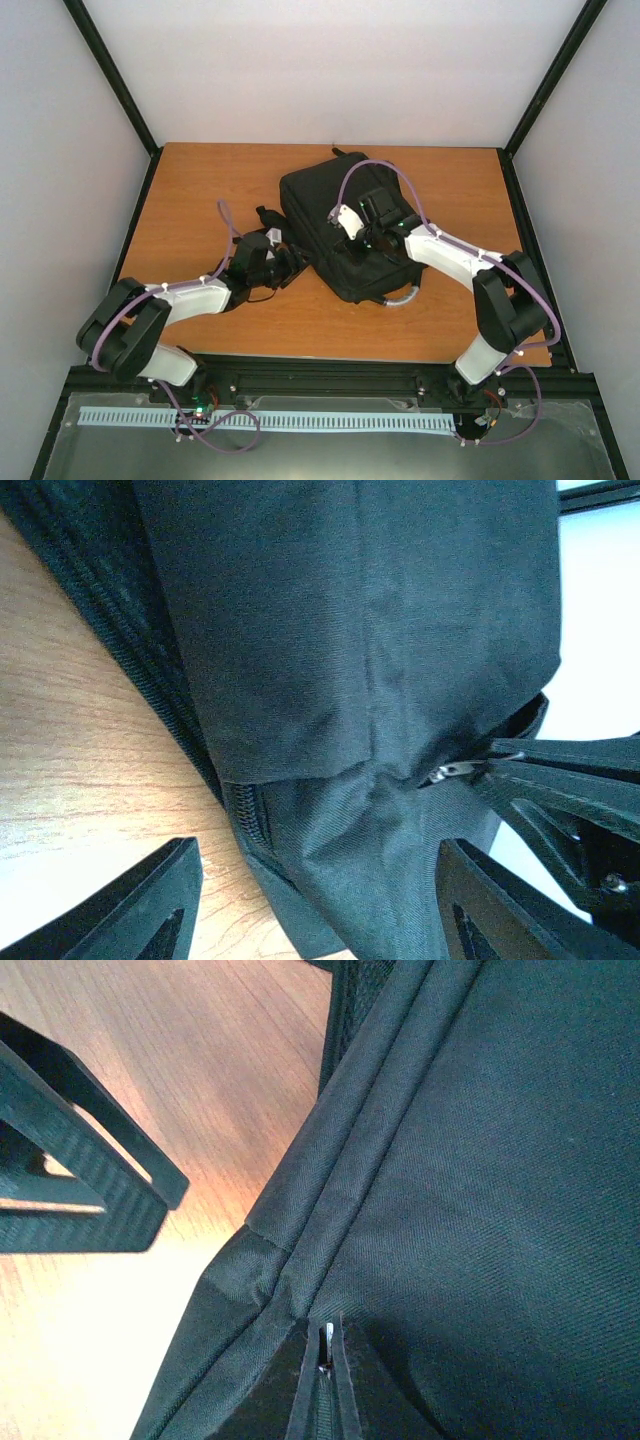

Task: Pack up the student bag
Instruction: Zip the student bag at the center of the board.

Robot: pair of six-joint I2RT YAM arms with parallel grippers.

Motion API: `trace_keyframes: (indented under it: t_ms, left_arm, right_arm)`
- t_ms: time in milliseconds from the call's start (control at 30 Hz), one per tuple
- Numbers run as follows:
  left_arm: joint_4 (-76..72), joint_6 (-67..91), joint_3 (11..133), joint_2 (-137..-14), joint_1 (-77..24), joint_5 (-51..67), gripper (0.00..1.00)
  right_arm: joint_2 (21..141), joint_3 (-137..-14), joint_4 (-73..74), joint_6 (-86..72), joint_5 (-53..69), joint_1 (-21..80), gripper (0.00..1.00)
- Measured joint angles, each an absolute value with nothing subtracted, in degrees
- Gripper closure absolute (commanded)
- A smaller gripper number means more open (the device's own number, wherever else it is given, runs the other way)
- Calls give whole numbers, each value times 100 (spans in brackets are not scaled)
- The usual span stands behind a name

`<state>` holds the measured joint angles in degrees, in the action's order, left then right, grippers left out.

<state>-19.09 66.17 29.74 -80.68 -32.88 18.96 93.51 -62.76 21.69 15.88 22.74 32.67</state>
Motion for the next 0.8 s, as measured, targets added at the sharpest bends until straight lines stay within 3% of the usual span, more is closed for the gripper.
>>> trace_keyframes:
  t_ms: [267,467,533,700,800]
  left_arm:
    - [-2338,6853,3175,-8777,-3323,2176,40]
    - [-2482,6973,3479,-9087,-3454,2259,53]
    - [-2491,6995,3573,-9179,-3485,2257,61]
    - [-2536,7100,3660,-9384,-3518,2248,94]
    - [-2582,7137,3662,-9400,-3529,2246,99]
  right_arm:
    - [9456,-6320,2154,1190,2663,3153,97]
    - [9456,-6318,2088,1085,2652,3153,97]
    - [9456,-6318,2075,1083,2650,3153,97]
    - [9456,-6305,2078,1063,2622,3144,97]
    - [9456,-6283,2078,1063,2611,3111,97]
